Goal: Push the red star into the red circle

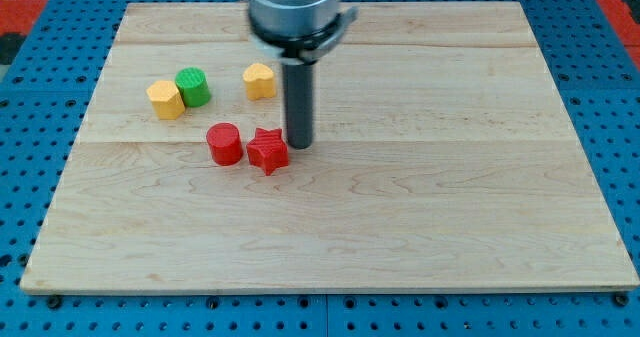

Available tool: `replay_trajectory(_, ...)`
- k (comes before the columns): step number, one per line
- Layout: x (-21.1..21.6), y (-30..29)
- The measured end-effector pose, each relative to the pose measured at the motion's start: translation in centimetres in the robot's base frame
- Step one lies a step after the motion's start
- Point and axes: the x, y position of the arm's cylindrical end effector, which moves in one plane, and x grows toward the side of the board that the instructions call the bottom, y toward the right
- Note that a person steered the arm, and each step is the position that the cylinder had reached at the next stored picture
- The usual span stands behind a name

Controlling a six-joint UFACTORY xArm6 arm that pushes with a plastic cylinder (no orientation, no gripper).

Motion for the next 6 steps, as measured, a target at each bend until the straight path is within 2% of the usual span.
replay_trajectory(1, 2.2, -5.6)
replay_trajectory(2, 2.4, -9.1)
replay_trajectory(3, 5.2, -7.7)
replay_trajectory(4, 6.4, -11.3)
replay_trajectory(5, 5.4, -14.8)
replay_trajectory(6, 4.3, -14.8)
